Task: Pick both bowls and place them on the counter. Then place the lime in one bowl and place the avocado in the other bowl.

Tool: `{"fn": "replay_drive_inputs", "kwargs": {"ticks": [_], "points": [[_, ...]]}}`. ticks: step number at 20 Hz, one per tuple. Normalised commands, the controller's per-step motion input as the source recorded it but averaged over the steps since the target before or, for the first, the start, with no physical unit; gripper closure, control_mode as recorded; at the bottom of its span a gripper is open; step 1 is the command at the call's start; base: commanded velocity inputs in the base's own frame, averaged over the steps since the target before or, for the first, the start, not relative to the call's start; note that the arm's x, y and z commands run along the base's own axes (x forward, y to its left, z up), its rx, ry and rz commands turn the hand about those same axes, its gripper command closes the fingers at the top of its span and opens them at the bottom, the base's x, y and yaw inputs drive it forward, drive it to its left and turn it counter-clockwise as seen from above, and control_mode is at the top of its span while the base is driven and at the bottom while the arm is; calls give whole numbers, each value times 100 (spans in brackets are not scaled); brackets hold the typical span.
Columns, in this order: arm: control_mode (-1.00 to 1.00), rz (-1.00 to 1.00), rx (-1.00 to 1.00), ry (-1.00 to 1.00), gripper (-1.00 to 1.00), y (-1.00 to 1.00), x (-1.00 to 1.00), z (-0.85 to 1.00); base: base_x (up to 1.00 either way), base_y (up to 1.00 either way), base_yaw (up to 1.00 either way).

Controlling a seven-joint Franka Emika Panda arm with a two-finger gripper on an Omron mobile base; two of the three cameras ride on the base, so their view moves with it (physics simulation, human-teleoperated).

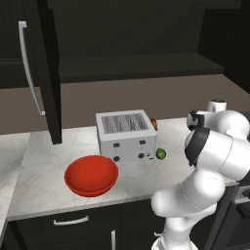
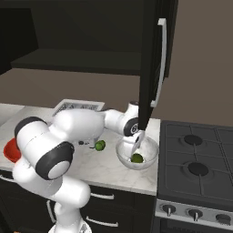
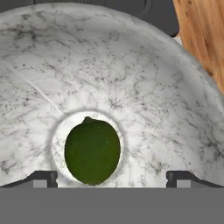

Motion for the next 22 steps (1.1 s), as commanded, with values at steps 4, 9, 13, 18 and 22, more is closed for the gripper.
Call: {"fn": "replay_drive_inputs", "kwargs": {"ticks": [4,9,13,18,22], "points": [[-100,0,0,-12,-100,16,-8,21,0,0,0],[-100,0,0,-12,-100,19,-11,19,0,0,0],[-100,0,0,-14,-100,26,-13,18,0,0,0],[-100,0,0,-13,-100,29,-3,24,0,0,0],[-100,0,0,-9,-100,30,0,26,0,0,0]]}}
